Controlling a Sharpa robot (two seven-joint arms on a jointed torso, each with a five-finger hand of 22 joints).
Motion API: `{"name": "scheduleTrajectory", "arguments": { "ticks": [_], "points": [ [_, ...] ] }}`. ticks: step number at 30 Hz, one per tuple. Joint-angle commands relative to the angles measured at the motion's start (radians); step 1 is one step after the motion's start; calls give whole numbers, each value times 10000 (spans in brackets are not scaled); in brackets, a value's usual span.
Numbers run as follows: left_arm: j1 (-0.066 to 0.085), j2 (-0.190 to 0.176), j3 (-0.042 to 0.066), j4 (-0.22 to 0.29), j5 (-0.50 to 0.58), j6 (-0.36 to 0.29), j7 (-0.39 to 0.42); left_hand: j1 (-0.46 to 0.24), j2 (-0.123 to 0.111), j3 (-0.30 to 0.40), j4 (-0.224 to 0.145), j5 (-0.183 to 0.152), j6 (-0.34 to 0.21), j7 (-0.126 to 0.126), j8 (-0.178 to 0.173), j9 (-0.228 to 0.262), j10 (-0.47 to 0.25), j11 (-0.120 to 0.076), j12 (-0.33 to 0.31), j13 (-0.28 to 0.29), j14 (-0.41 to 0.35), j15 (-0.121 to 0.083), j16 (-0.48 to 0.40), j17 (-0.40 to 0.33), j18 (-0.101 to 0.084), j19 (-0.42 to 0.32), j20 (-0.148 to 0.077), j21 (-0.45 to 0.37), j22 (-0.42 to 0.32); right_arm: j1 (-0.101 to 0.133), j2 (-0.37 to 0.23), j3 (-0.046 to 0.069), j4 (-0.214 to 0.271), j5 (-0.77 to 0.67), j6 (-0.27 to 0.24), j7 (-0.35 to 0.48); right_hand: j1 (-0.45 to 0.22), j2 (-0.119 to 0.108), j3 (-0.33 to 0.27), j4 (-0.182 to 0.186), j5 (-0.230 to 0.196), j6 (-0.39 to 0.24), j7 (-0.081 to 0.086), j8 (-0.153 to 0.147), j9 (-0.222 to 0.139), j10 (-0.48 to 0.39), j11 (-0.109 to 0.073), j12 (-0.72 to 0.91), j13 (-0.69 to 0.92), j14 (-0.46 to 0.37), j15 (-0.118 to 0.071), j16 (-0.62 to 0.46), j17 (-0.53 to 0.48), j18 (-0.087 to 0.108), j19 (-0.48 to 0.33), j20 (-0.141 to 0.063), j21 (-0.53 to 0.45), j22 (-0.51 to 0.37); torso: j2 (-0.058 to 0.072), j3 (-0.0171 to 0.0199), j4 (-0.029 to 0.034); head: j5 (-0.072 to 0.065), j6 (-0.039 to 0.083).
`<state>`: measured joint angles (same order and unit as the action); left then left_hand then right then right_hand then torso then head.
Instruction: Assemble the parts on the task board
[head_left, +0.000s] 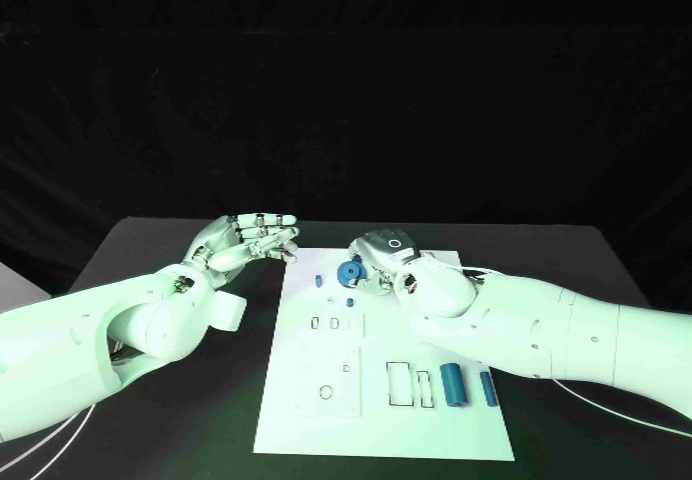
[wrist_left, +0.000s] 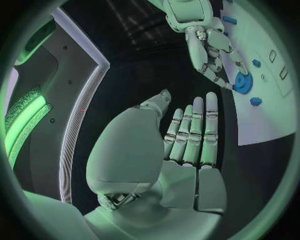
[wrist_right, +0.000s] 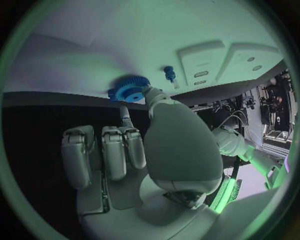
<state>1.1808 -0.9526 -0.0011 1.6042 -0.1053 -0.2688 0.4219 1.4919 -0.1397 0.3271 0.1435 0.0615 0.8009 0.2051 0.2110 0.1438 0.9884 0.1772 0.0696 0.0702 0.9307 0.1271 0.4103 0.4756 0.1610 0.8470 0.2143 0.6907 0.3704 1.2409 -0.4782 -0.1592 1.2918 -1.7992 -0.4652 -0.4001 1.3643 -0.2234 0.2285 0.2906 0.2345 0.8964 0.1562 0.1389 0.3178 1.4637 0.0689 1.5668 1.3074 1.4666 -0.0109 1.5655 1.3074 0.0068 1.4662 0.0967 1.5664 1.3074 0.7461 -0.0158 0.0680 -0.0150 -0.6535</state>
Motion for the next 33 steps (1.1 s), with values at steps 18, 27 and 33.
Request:
{"name": "scheduleTrajectory", "arguments": {
  "ticks": [18,27,33],
  "points": [
    [12,-13,8,3,-29,118,-37,-85,-2,74,-9,-43,-76,240,2,-9,-69,42,-36,-10,-124,-4,18,17,177,-148,14,65,27,-4,-250,-3,115,1363,859,631,-2268,768,-315,45,87,541,-12,40,55,1071,63,40,2634,1026,83,34,2564,-68,1046,66,44,2634,2,11,-16,18,-39],
    [12,-15,8,-15,-42,77,-61,-42,13,111,-45,-40,-88,251,-1,-12,-88,48,-37,-11,-146,-2,30,28,183,-185,19,99,48,-3,-316,-3,48,1752,954,658,-2522,708,-347,48,88,481,6,-16,34,1071,72,40,2634,1024,95,32,2556,-68,1046,67,44,2634,-4,12,0,-10,-51],
    [12,-23,8,-18,-39,74,-64,-42,13,111,-45,-40,-88,251,-1,-12,-88,48,-37,-11,-146,-2,30,28,183,-185,19,99,48,-2,-411,-4,96,1775,938,652,-2524,709,-345,46,89,480,6,-17,33,1071,72,40,2634,1027,96,35,2567,-68,1046,67,44,2634,-5,8,-7,-13,-26]
  ]
}}
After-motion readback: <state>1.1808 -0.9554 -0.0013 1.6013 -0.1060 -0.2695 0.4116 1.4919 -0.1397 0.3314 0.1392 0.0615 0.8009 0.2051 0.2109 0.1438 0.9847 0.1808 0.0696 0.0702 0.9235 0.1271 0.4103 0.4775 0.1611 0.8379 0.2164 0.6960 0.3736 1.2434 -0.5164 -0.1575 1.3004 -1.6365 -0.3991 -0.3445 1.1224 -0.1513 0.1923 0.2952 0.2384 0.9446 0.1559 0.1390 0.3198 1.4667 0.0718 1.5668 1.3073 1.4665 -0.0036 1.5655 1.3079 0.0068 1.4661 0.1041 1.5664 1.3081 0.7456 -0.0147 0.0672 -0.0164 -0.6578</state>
